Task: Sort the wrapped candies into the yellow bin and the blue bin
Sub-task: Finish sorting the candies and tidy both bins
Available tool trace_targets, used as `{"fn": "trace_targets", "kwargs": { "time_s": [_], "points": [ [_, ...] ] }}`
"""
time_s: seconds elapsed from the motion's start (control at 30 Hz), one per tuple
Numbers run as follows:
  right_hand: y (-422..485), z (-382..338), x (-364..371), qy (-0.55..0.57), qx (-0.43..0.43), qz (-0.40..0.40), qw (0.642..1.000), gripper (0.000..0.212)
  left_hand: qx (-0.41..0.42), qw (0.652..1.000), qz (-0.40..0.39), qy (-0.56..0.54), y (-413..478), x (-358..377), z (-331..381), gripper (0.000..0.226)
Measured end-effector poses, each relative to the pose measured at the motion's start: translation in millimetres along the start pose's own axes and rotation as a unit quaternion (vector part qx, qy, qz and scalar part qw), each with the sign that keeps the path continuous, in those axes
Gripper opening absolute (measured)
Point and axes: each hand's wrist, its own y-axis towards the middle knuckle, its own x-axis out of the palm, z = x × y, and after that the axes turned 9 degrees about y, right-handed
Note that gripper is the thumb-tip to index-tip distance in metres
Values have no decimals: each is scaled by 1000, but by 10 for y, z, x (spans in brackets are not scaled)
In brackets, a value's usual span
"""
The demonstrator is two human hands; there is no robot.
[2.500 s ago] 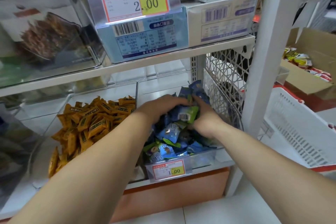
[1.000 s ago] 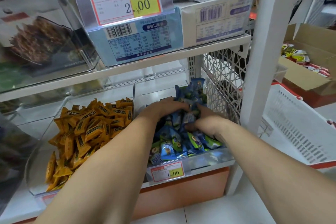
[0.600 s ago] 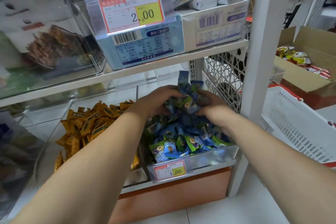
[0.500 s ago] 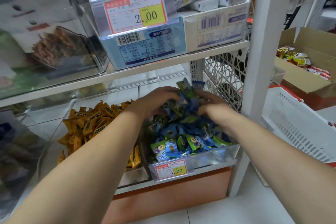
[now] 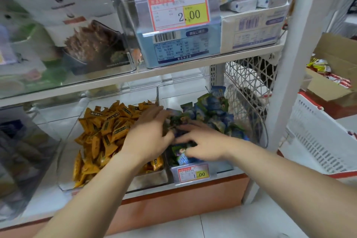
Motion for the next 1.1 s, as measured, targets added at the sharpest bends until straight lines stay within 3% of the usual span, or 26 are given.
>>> {"fn": "trace_targets", "kwargs": {
  "time_s": [0.1, 0.23, 0.37, 0.5, 0.6, 0.73, 0.83, 0.9, 0.93, 1.0, 1.1],
  "points": [
    [217, 95, 44, -4, 64, -87, 994, 39, -11, 996, -62, -71, -40, 46, -90, 60],
    [529, 303, -22, -197, 87, -110, 970, 71, 6, 994, -74, -84, -44, 62, -106, 53],
    [785, 487, -223, -328, 75, -37, 941, 49, 7, 993, -72, -93, -35, 103, -124, 49],
    [735, 598, -431, -316, 50, 2, 948, 31, 12, 991, -66, -114, -37, 116, -166, 52],
    [581, 589, -616, -329, 86, 4, 940, 28, 15, 989, -61, -131, -43, 112, -181, 55],
    [387, 345, -812, -333, 174, -70, 924, 44, 11, 989, -57, -138, -50, 118, -172, 62],
    [346, 137, -723, -295, 50, -3, 954, 41, 13, 989, -50, -140, -48, 133, -159, 60],
    [364, 86, -539, -174, 22, -71, 982, 52, 13, 989, -46, -141, -49, 144, -155, 59],
    [382, 98, -421, -147, 51, -137, 978, 64, 13, 989, -45, -141, -50, 149, -153, 58],
    [453, 218, -218, -247, 99, -224, 938, 84, 10, 989, -45, -143, -52, 154, -154, 56],
    [574, 375, -121, -354, 118, -216, 903, 92, 17, 988, -45, -146, -59, 157, -163, 51]
  ]
}}
